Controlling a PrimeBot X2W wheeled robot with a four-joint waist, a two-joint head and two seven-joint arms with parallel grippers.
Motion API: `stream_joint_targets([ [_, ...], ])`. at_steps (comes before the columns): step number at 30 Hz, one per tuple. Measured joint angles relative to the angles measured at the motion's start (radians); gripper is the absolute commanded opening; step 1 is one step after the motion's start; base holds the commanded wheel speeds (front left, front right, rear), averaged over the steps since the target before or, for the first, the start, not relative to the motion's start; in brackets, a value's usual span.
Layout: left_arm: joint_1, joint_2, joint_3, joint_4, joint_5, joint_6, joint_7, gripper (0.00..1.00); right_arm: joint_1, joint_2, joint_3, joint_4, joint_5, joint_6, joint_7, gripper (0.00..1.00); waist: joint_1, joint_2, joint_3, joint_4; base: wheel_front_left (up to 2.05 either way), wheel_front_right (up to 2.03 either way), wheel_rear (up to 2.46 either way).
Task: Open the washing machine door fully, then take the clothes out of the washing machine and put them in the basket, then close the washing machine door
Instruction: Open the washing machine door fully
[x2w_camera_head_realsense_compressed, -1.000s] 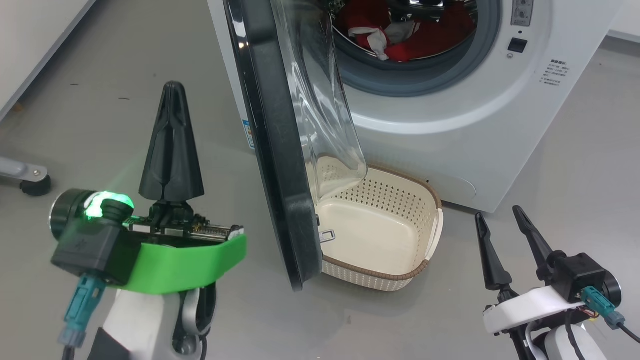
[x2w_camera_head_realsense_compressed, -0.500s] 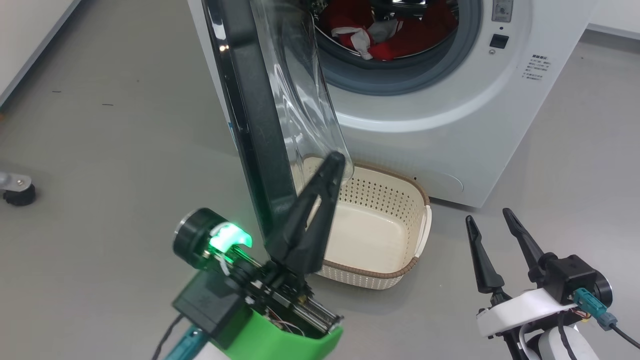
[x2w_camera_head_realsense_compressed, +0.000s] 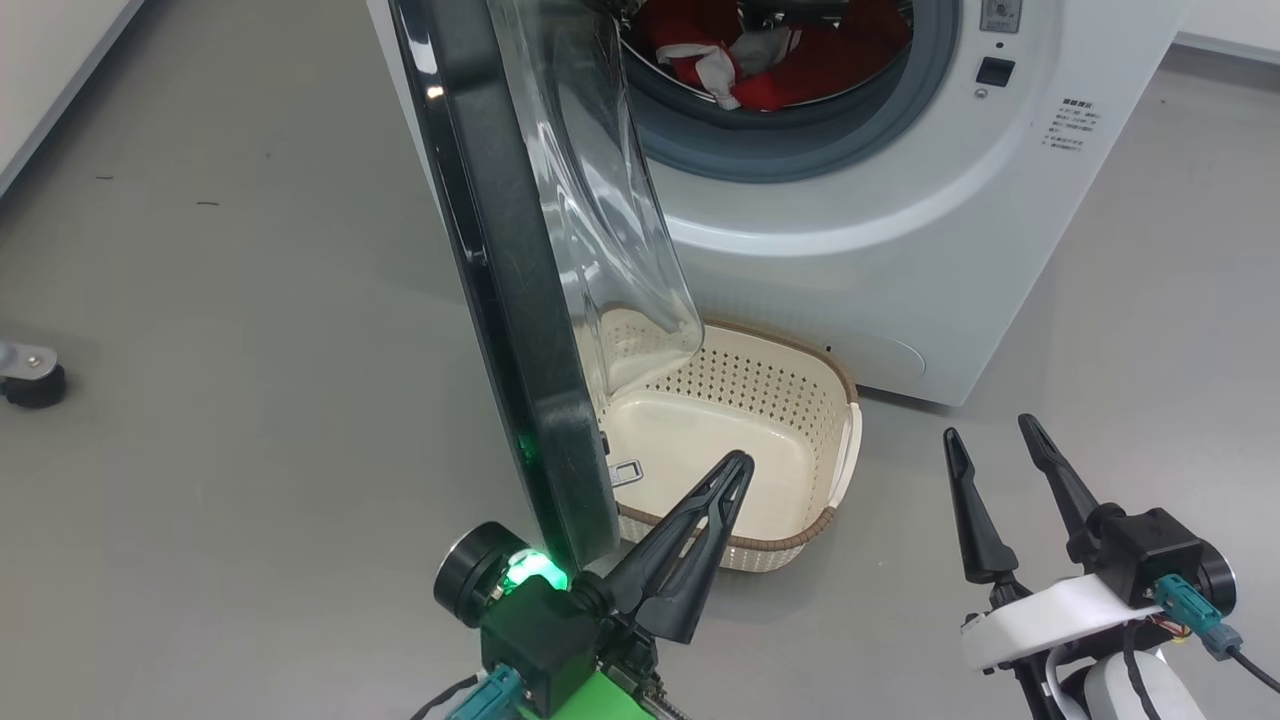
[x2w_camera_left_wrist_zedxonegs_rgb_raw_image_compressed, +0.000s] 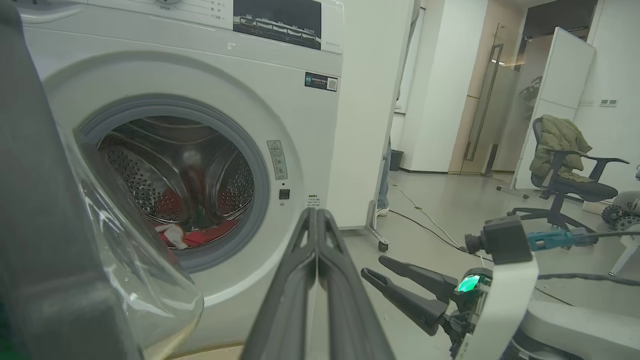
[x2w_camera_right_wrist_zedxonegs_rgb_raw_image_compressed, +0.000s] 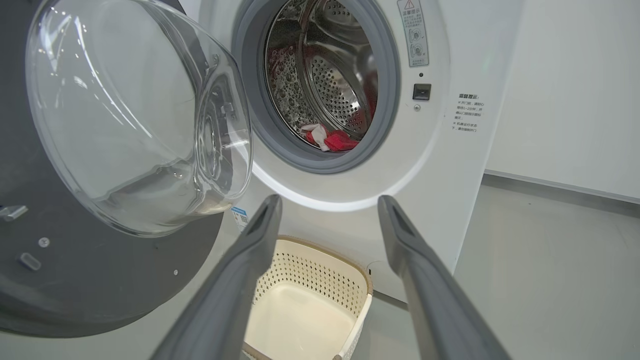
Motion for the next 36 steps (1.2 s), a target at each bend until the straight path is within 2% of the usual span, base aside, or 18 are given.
stream_joint_targets([
  [6,0.038,0.008,0.008,0.075,-0.011,0.003,0.042,0.00,0.000,0.003,-0.003,0.000,-0.014,0.007,0.000,1.00,0.0000,0.0000,0.006,0.002,0.00,0.00,0.00],
  [16,0.058,0.012,0.075,0.151,-0.045,0.055,0.059,0.00,0.000,0.005,-0.008,0.001,-0.020,0.008,0.000,1.00,0.0000,0.0000,0.009,0.002,0.00,0.00,0.00],
  [36,0.058,0.010,0.118,0.210,-0.067,0.072,0.058,0.00,0.000,0.008,-0.016,0.005,-0.022,0.012,0.000,1.00,0.0000,0.0000,0.000,0.001,0.00,0.00,0.00],
])
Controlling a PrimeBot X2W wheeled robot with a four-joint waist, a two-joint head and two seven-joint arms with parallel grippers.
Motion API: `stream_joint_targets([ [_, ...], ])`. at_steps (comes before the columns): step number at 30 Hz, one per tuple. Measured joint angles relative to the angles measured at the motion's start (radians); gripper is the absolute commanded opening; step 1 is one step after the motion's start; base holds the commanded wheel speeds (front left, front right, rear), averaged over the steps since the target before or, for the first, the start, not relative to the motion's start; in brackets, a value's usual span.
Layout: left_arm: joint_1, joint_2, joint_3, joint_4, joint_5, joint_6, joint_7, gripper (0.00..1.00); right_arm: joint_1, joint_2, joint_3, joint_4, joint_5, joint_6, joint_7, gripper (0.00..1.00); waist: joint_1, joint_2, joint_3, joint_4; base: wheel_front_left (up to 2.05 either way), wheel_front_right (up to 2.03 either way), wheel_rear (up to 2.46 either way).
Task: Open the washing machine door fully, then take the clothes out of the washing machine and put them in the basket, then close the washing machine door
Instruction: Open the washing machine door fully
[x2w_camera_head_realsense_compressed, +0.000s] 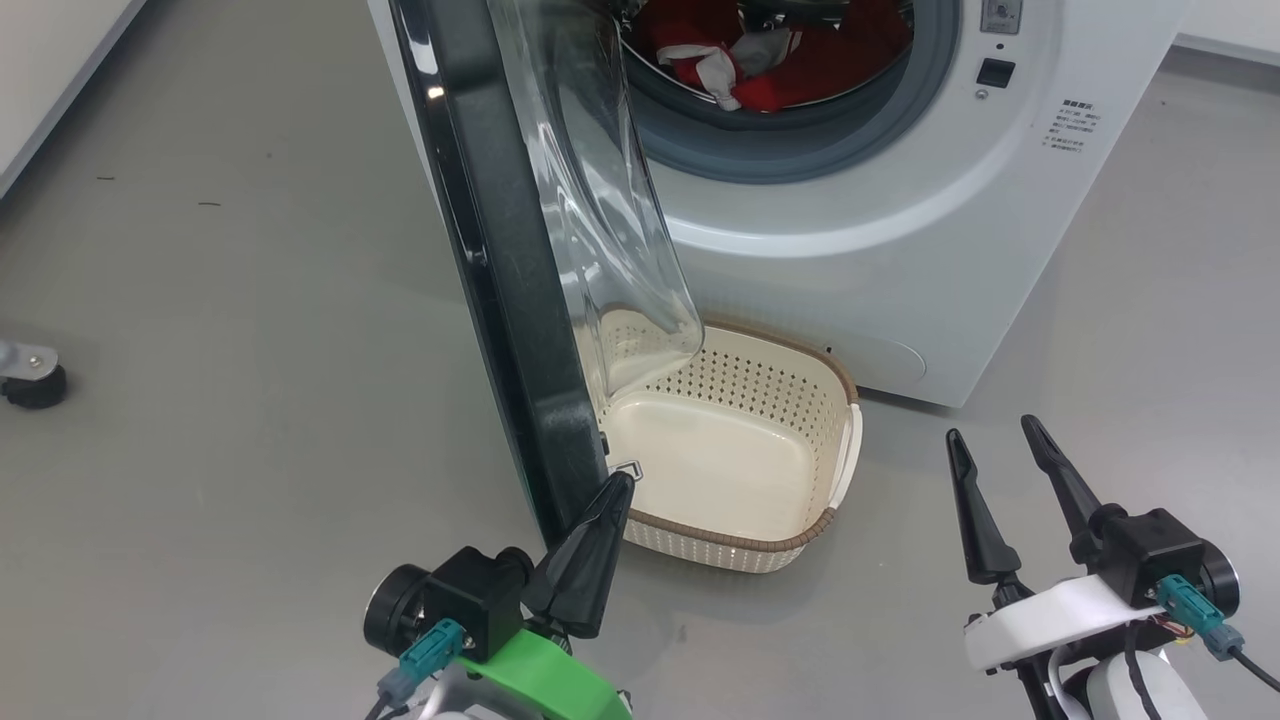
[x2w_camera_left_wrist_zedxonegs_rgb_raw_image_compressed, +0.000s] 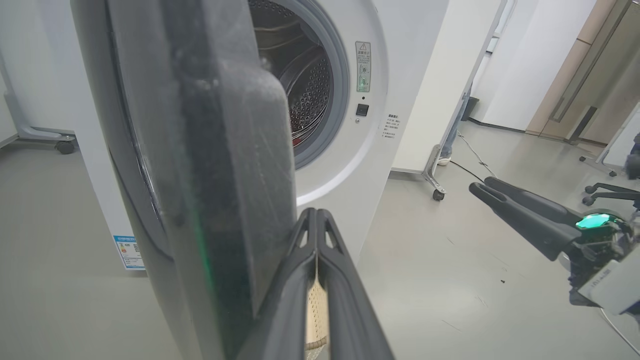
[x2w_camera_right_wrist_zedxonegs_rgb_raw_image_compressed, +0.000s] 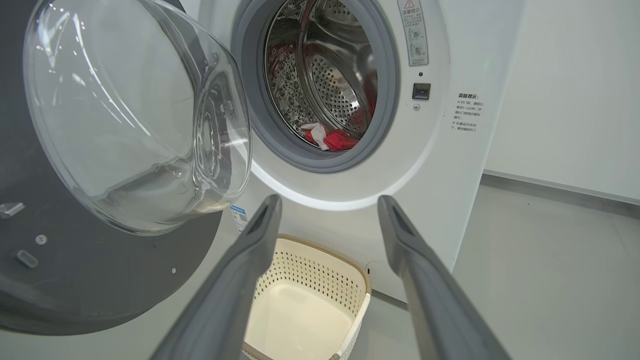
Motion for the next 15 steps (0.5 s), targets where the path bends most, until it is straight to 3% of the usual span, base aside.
stream_joint_targets([
  [15,0.000,-0.006,0.016,0.022,-0.002,0.011,-0.012,0.00,0.000,0.001,-0.010,0.000,-0.008,0.005,0.000,1.00,0.0000,0.0000,0.008,0.020,0.00,0.00,0.00],
])
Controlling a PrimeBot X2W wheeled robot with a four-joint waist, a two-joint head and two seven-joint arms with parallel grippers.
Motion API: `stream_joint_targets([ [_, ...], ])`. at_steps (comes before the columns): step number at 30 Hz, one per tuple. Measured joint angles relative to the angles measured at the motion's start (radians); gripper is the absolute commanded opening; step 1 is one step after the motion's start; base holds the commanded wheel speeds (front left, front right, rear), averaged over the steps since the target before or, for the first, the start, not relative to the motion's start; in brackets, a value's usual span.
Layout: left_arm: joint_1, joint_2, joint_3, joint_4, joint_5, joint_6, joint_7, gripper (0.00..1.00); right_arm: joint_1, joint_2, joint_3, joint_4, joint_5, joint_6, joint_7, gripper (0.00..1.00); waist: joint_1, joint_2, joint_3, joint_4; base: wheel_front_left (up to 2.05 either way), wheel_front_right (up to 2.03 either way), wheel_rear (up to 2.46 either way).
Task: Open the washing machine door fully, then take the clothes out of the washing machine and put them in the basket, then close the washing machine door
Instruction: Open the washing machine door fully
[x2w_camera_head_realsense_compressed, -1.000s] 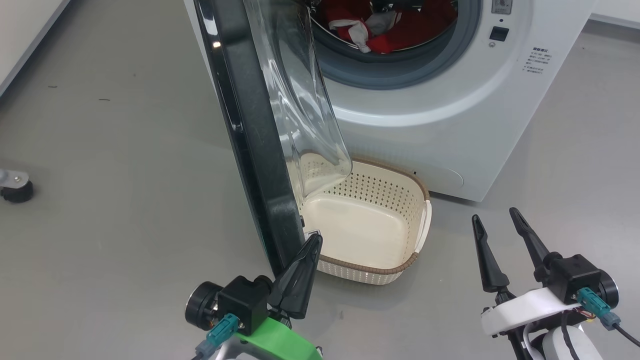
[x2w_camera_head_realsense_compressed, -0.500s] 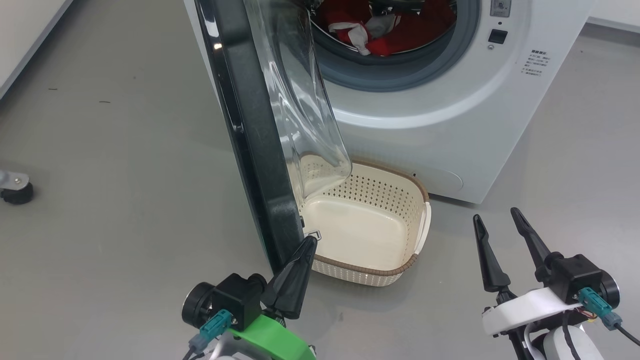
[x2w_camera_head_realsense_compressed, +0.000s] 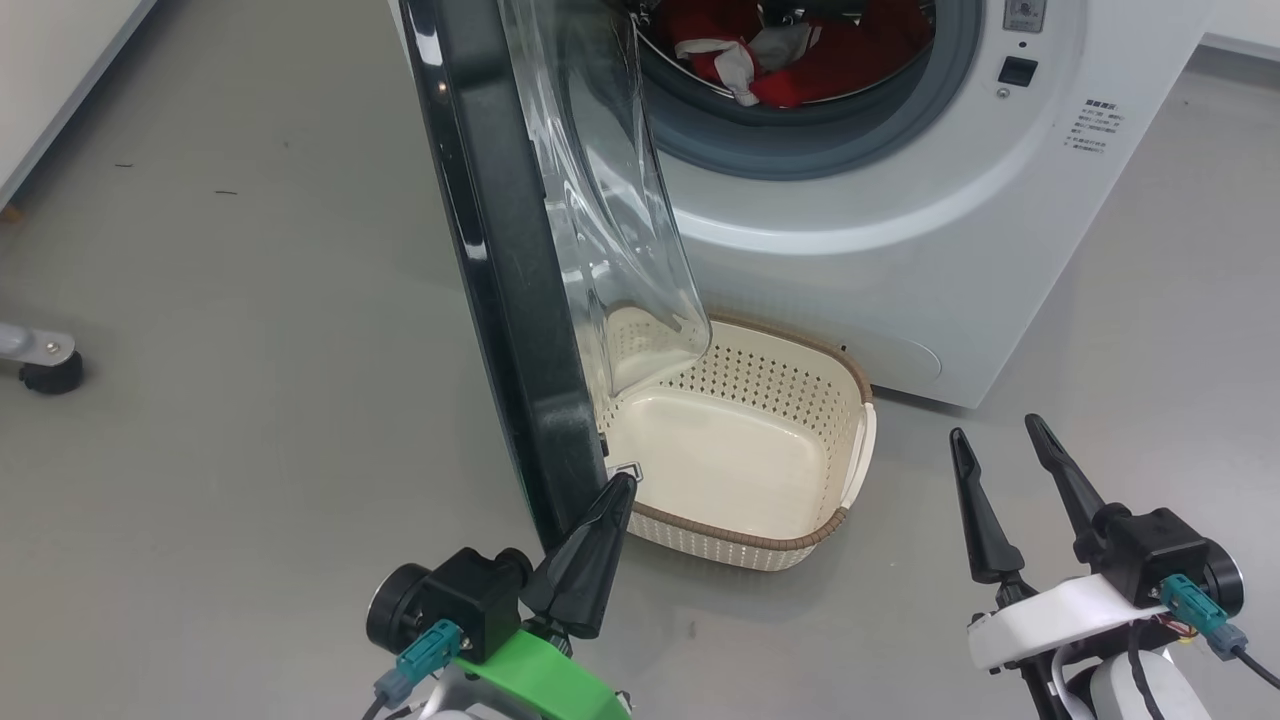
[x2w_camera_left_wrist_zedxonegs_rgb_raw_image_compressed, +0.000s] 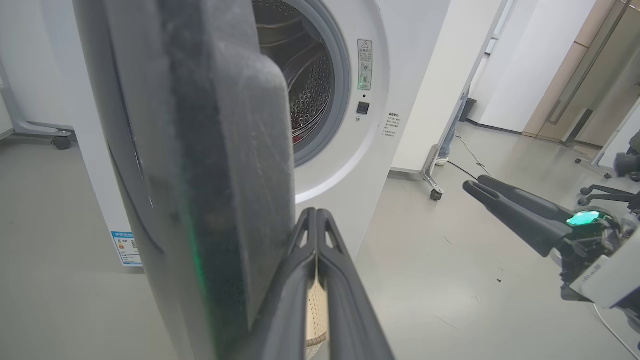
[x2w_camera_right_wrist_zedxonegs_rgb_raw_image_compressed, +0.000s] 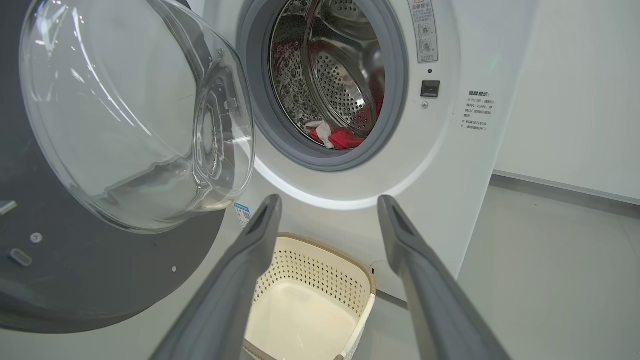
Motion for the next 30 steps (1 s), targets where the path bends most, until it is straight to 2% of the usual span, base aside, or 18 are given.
stream_joint_targets([
  [11,0.033,-0.002,0.067,0.005,-0.002,0.024,-0.026,0.00,0.000,0.000,-0.007,-0.005,-0.003,0.000,0.000,1.00,0.0000,0.0000,0.010,0.021,0.00,0.00,0.00],
  [30,0.063,-0.001,0.230,0.030,-0.013,0.034,-0.070,0.00,0.000,-0.002,-0.012,-0.012,-0.010,0.000,0.000,1.00,0.0000,0.0000,0.027,0.038,0.00,0.00,0.00],
])
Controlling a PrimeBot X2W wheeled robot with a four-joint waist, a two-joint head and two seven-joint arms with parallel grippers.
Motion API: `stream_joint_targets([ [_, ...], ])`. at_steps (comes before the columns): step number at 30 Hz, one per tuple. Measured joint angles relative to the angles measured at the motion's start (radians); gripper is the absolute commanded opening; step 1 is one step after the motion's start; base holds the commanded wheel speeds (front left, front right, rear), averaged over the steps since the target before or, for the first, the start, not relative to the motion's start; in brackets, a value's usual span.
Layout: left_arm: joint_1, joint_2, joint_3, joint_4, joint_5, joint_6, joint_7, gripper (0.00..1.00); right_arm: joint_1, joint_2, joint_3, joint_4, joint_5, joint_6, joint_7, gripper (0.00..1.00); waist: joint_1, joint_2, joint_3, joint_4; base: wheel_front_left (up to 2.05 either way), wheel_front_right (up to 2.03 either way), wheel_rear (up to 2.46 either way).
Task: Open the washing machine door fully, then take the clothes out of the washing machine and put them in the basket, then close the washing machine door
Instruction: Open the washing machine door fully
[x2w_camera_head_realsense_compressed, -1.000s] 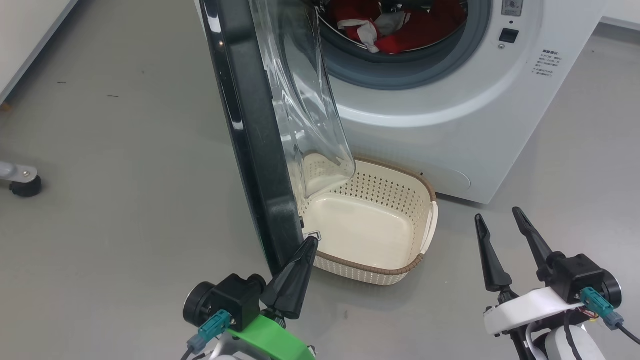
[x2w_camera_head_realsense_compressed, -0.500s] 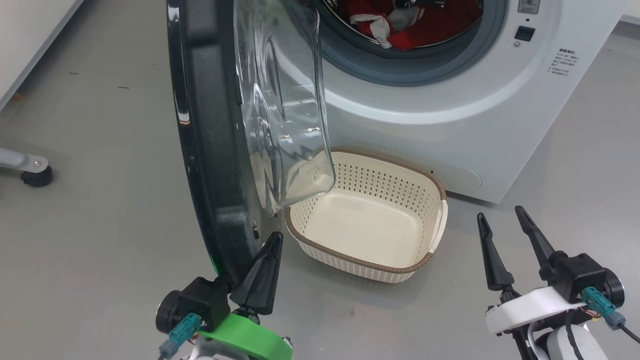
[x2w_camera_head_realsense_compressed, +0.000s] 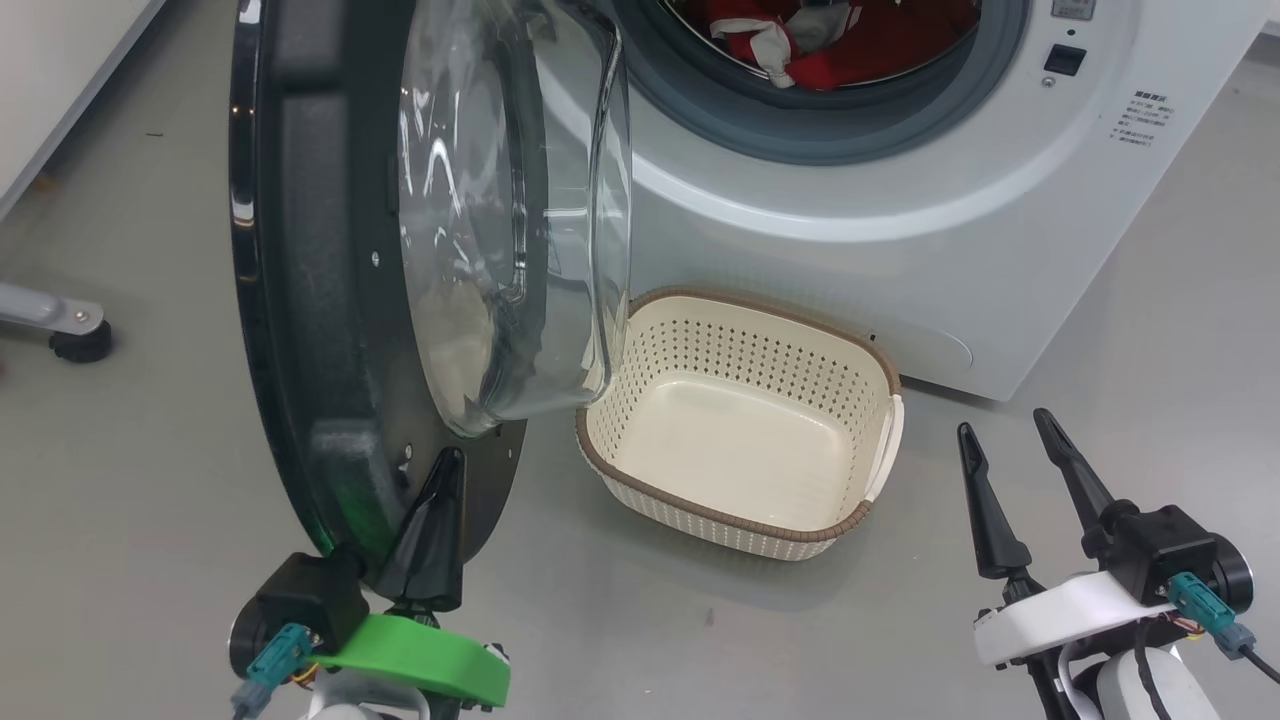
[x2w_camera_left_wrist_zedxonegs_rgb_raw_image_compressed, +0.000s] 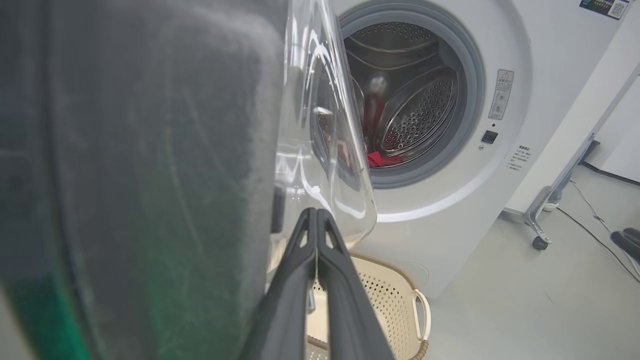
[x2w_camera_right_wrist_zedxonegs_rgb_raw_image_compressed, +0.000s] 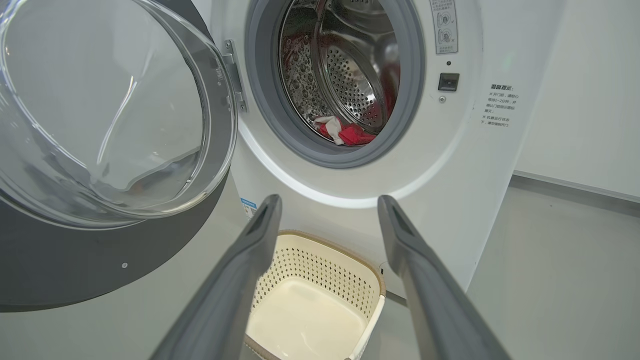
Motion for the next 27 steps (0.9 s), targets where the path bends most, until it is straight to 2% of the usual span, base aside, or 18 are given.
stream_joint_targets([
  [12,0.003,0.002,0.125,0.019,0.000,0.001,-0.015,0.00,-0.001,-0.003,0.006,-0.019,0.000,0.000,0.000,1.00,0.0000,0.0000,0.020,-0.011,0.00,0.00,0.00],
  [27,-0.015,-0.006,0.277,0.060,-0.003,0.002,-0.032,0.00,-0.016,-0.040,0.004,-0.073,0.000,0.000,0.000,1.00,0.0000,0.0000,0.092,-0.019,0.00,0.00,0.00],
])
